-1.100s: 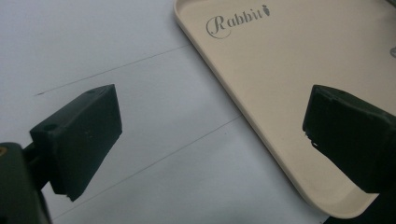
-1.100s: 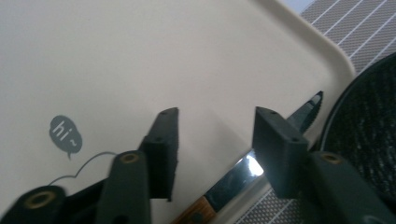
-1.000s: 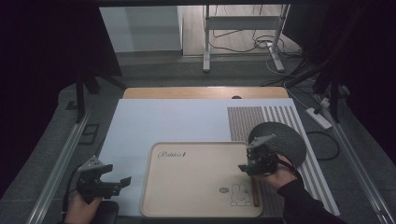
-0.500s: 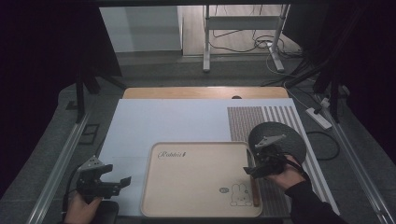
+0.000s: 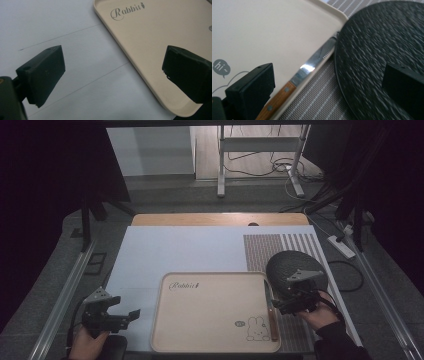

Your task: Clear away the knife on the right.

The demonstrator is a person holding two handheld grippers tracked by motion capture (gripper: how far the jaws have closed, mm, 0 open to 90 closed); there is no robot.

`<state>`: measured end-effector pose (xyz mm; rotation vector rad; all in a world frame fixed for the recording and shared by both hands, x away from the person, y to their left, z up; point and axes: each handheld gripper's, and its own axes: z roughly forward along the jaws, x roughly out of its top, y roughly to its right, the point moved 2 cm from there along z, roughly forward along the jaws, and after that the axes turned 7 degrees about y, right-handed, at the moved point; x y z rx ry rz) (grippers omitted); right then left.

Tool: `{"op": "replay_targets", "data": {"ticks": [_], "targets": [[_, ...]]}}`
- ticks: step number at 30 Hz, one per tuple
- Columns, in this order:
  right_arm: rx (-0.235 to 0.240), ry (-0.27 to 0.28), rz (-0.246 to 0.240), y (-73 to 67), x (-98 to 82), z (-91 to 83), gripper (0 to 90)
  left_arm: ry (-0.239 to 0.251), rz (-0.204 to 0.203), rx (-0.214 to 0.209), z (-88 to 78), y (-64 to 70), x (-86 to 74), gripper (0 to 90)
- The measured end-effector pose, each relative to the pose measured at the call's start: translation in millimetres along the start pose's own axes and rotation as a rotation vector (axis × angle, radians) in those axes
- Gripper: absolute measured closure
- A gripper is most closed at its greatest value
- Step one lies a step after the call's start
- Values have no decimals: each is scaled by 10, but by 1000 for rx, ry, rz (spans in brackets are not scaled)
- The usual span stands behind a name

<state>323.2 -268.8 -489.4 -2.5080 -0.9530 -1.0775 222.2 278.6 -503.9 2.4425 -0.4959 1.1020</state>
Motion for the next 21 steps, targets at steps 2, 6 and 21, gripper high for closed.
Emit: {"op": "replay_targets", "data": {"ticks": [2, 6, 21], "targets": [[-7, 9, 9, 19, -33, -33, 0, -1, -1, 0, 1, 0, 0, 46], [-21, 19, 28, 56, -102, -104, 0, -1, -2, 0, 1, -2, 1, 46], [-79, 54, 81, 112, -321, -358, 0, 1, -6, 1, -3, -5, -1, 45]]}}
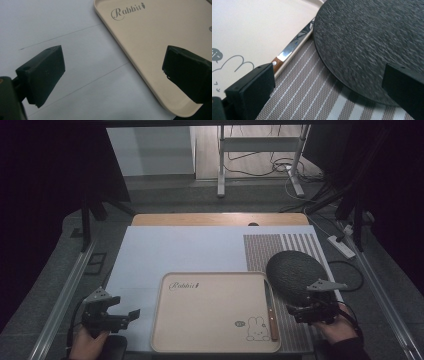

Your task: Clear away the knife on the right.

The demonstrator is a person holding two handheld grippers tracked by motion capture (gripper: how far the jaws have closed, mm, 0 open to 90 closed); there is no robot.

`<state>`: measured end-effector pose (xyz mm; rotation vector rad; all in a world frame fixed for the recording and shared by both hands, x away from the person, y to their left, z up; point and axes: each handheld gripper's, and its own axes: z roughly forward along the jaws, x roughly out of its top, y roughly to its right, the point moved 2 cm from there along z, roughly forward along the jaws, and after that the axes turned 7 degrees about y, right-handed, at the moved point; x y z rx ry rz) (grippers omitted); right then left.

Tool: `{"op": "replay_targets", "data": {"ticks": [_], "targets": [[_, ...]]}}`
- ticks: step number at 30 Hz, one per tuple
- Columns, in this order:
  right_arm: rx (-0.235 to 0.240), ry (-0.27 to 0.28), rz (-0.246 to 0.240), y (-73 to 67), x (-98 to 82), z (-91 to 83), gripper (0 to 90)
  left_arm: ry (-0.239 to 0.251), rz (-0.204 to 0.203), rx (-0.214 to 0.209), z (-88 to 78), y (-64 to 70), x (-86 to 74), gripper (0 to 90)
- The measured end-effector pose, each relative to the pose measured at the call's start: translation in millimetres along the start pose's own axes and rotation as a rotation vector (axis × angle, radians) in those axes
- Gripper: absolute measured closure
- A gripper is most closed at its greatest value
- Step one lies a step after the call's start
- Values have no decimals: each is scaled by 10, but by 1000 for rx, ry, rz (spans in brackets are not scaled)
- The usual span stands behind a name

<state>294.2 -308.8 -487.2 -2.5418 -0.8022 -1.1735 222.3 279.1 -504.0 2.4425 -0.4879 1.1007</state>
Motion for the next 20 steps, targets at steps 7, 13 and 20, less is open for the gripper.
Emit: {"op": "replay_targets", "data": {"ticks": [7, 13, 20], "targets": [[-31, 43, 23, 28, -34, -131, 0, 5, -10, -7, -5, -8, -3, 41], [-57, 47, 27, 33, -76, -225, 0, 6, -13, -8, -6, -11, -6, 40], [-55, 51, 63, 72, -106, -274, 0, 6, -12, -11, -4, -12, -1, 41]]}}
